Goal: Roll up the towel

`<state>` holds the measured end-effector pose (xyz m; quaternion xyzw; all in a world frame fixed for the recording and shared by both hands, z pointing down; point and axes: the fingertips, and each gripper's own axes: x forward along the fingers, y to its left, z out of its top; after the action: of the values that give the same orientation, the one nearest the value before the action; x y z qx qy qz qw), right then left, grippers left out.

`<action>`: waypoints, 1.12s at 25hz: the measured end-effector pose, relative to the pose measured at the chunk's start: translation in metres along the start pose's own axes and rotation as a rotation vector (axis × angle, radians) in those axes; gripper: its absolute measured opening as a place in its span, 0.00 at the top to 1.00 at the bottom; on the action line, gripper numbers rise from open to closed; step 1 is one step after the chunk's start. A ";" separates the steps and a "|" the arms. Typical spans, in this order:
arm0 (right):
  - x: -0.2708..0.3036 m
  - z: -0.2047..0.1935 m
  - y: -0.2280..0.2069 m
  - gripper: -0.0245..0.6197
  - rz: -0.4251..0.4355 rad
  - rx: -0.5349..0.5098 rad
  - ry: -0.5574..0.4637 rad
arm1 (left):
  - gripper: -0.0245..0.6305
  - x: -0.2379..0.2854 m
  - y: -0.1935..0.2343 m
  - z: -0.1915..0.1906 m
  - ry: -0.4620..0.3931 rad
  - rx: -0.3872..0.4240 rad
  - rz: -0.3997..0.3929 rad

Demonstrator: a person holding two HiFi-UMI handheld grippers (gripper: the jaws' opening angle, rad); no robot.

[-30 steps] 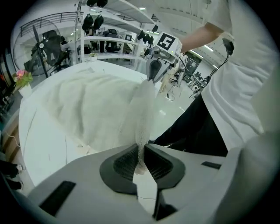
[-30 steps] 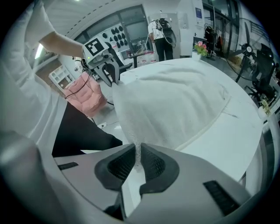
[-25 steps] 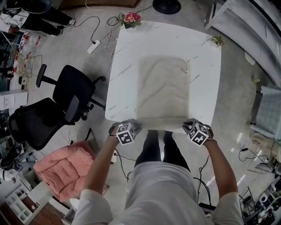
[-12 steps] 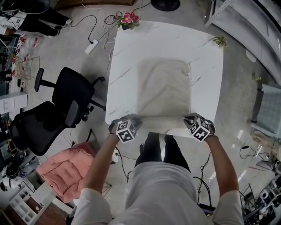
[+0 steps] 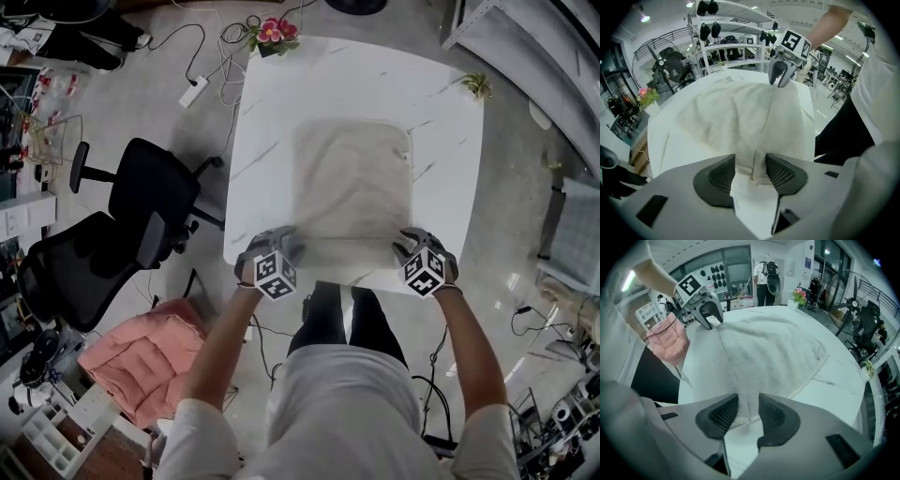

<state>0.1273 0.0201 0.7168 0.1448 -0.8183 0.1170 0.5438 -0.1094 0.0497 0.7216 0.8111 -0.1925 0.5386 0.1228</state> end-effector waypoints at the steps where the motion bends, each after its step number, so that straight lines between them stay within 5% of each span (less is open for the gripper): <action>1: 0.001 0.000 0.000 0.72 -0.008 -0.012 0.001 | 0.62 0.001 0.001 -0.001 -0.002 -0.003 0.004; 17: -0.039 0.022 0.018 0.73 -0.008 -0.013 -0.127 | 0.62 -0.038 -0.003 0.009 -0.074 -0.052 0.088; 28: -0.031 -0.004 0.081 0.72 0.063 -0.099 -0.075 | 0.66 -0.031 -0.082 0.002 -0.064 0.033 0.015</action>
<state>0.1129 0.1008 0.6870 0.0960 -0.8471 0.0878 0.5152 -0.0821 0.1276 0.6929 0.8283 -0.1936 0.5162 0.0993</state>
